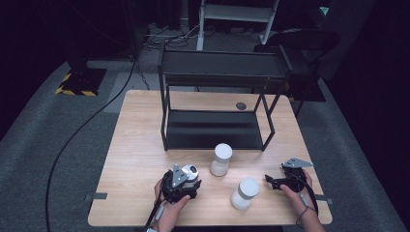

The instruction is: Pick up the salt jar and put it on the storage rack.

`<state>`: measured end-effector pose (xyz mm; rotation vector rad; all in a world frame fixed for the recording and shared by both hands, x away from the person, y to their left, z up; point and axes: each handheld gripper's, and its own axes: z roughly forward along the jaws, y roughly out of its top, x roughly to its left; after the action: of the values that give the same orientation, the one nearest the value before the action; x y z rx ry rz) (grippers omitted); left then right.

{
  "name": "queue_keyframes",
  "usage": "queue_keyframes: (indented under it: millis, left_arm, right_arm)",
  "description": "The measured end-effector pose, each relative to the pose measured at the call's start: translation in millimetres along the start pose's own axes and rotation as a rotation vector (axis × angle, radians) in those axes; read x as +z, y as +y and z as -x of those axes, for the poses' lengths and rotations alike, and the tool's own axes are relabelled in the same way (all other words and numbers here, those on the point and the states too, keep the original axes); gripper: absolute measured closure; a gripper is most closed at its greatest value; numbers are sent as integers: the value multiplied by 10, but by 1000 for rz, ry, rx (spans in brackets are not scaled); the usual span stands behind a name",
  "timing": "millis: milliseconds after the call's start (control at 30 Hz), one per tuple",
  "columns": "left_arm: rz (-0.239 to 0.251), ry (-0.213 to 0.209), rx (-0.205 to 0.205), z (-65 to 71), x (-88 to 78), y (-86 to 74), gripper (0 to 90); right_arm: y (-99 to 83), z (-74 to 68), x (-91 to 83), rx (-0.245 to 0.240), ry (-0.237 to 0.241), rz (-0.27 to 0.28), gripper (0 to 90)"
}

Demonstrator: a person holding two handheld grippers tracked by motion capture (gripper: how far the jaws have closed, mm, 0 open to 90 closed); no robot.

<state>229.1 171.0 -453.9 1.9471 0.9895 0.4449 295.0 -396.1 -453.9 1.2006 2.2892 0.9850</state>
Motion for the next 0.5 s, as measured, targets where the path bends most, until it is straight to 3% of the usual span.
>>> queue_keyframes:
  millis: [500]
  left_arm:
    - [16,22,21,-129,-98,265,302]
  right_arm:
    - [13,26,16,-9,10,1,45]
